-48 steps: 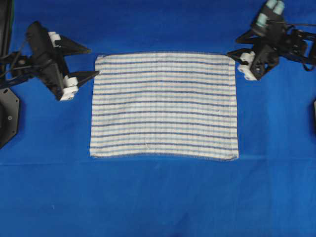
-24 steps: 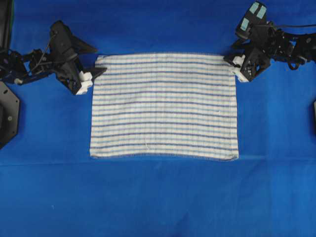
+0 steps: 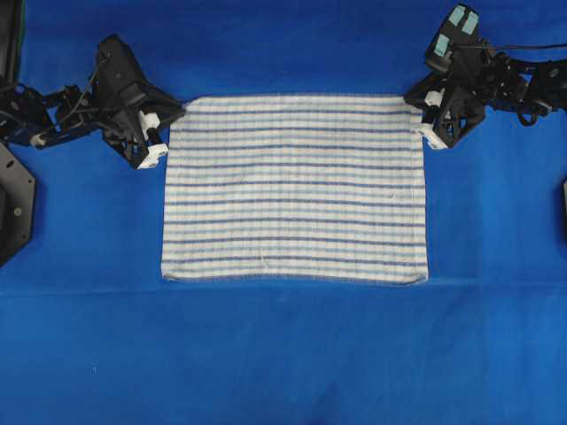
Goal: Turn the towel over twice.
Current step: 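Move both grippers to the towel's far corners and pinch them again, then lift the far corners with both grippers and pull them away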
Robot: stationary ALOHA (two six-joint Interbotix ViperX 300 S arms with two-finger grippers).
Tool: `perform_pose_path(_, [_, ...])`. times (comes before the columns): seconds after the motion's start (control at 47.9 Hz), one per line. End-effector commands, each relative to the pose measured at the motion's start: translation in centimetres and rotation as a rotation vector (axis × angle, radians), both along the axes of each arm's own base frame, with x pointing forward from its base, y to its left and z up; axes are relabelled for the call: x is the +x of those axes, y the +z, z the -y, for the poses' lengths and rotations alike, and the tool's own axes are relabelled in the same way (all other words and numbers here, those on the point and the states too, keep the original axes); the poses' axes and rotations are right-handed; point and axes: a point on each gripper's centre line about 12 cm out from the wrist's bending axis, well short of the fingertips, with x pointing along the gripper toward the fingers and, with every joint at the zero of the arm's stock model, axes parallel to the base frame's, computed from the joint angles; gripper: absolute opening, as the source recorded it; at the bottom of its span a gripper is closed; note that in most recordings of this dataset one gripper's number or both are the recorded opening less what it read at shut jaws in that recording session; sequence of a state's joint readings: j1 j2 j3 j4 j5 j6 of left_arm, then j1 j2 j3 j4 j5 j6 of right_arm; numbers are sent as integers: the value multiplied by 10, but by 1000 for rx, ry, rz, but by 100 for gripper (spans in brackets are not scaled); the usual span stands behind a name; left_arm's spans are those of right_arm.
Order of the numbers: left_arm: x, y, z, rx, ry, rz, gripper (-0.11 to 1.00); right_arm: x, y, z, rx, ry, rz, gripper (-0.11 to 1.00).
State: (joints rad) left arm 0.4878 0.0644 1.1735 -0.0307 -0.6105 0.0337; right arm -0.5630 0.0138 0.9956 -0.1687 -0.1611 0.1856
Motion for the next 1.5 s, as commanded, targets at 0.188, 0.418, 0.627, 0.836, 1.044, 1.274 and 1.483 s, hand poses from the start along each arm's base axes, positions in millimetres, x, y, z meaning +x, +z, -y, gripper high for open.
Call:
perform_pose_path(0.188, [1,3,0,5,-2,4,4,0,4,2,-7,-3,10,3])
perform_pose_path(0.418, [6,21,-5,31,-5,35,4,-1,18,11,-34,-32,51,3])
perform_pose_path(0.627, [9,66,-22,125,2,74,4,-9,55,31,-104,-95,141,3])
perform_pose_path(0.836, [3,129,-38,276,16,146,4,-16,111,44,-214,-118,222,3])
perform_pose_path(1.044, [-13,187,-41,377,69,278,4,-22,176,43,-317,-118,273,3])
perform_pose_path(1.274, [-27,223,-31,449,78,380,4,-33,232,36,-392,-124,320,3])
perform_pose_path(1.483, [-33,236,-25,476,76,424,4,-36,251,28,-414,-110,329,3])
